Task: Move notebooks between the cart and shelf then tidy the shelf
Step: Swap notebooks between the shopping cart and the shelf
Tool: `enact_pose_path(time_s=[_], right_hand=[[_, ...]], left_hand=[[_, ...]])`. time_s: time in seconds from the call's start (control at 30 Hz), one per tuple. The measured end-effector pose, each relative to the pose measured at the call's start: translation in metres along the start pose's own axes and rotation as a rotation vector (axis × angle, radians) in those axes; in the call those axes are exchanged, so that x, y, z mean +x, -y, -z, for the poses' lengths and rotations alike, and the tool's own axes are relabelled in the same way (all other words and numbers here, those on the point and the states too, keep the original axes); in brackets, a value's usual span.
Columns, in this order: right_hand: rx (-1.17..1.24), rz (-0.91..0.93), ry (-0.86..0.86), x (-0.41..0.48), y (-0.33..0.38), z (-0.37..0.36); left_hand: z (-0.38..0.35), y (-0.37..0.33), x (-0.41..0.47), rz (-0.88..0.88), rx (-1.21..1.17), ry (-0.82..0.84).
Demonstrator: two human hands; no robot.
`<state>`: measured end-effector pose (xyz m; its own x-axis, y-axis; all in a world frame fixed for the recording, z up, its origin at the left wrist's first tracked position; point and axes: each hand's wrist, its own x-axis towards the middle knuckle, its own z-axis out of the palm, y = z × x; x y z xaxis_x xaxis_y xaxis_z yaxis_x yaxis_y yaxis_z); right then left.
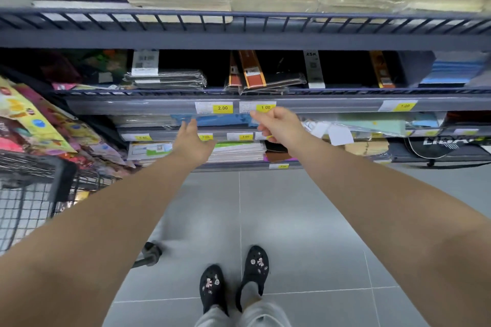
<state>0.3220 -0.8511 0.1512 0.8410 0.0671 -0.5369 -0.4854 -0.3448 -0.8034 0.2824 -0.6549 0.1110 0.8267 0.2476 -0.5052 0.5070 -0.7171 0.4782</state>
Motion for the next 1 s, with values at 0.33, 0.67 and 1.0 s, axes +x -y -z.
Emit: enact_pose_path(time_s=[0.33, 0.67, 1.0], right_hand=[[-0.314, 0.091, 0.31, -0.087, 0.037, -0.076], [-0.422, 0.188, 0.404, -0.179, 0.055, -0.211], [-0.614, 0.295, 0.443, -0.268, 0.033, -0.351]], left_hand=[[0.076, 0.068, -0.128, -0.074, 0.456, -0.062], [0.131, 0.206, -0.232, 0.04, 0.458, -0.176], [0.189, 0.359, -0.319, 0.144, 0.391, -0.222]])
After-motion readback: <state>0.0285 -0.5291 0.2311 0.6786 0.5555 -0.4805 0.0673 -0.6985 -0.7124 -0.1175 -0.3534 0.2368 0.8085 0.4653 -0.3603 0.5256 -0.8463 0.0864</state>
